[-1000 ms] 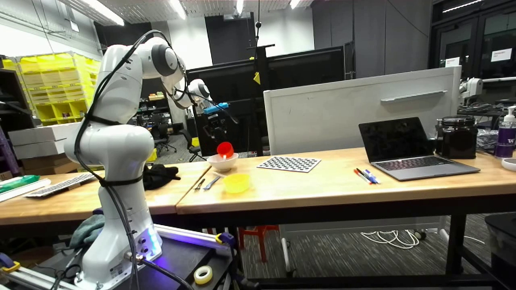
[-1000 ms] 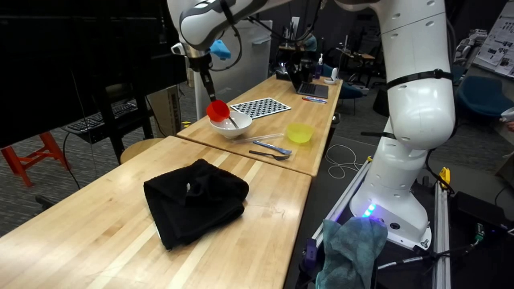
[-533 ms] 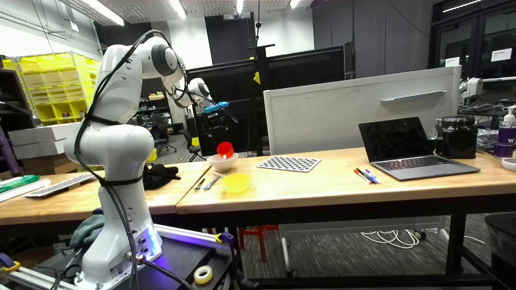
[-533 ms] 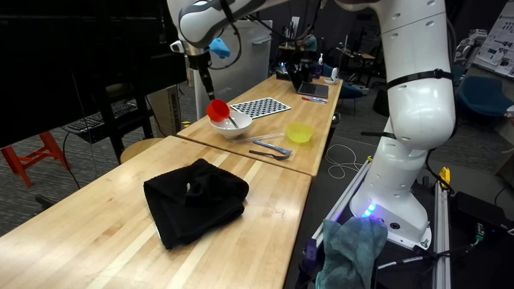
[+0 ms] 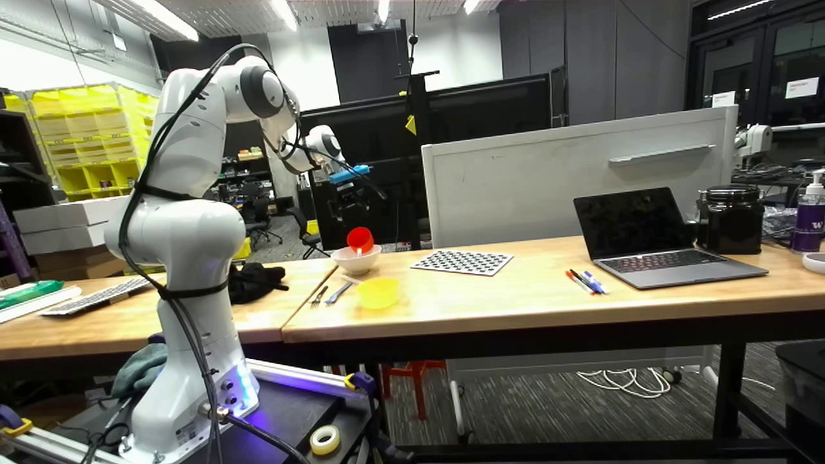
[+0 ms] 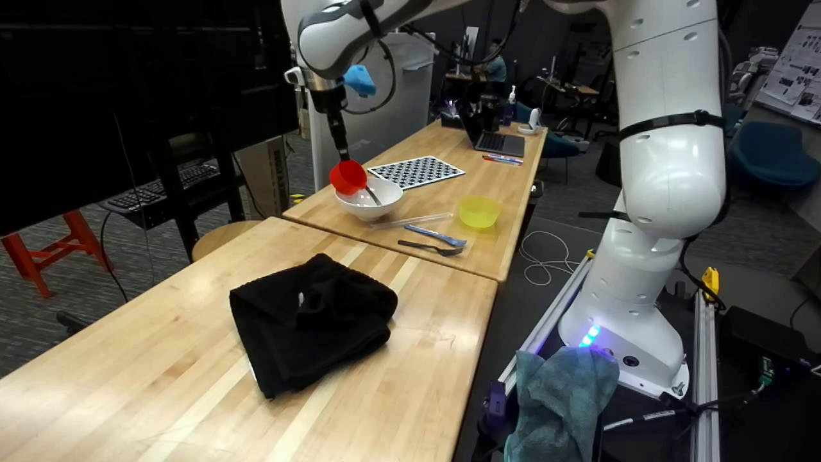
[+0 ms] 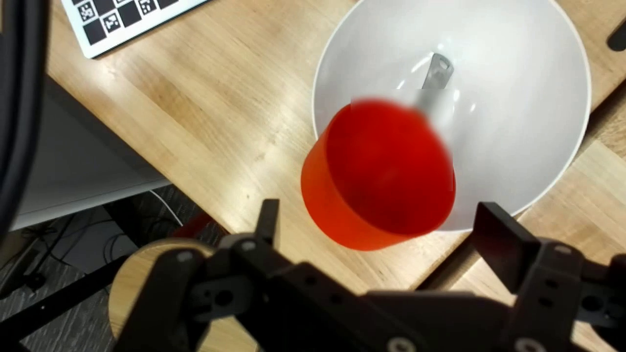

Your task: Pick up the small orange pot and put it inside the white bowl

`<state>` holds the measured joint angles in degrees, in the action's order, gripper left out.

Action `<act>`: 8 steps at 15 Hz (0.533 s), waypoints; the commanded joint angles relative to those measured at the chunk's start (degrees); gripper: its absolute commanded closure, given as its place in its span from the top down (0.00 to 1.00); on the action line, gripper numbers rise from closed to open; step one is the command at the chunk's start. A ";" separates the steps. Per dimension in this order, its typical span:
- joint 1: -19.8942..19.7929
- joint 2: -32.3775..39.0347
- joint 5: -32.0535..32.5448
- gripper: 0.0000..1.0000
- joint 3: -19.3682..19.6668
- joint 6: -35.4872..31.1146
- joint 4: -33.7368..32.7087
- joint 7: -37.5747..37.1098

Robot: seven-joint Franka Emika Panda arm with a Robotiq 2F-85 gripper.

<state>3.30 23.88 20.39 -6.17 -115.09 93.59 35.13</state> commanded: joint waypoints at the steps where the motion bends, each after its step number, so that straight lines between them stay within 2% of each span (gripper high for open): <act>1: -2.58 -5.77 -2.36 1.00 0.88 -7.19 10.72 -1.53; 8: -9.00 -15.44 -4.51 1.00 4.39 -32.24 34.04 -0.61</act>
<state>-4.03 15.49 16.80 -3.23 -139.11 116.39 34.00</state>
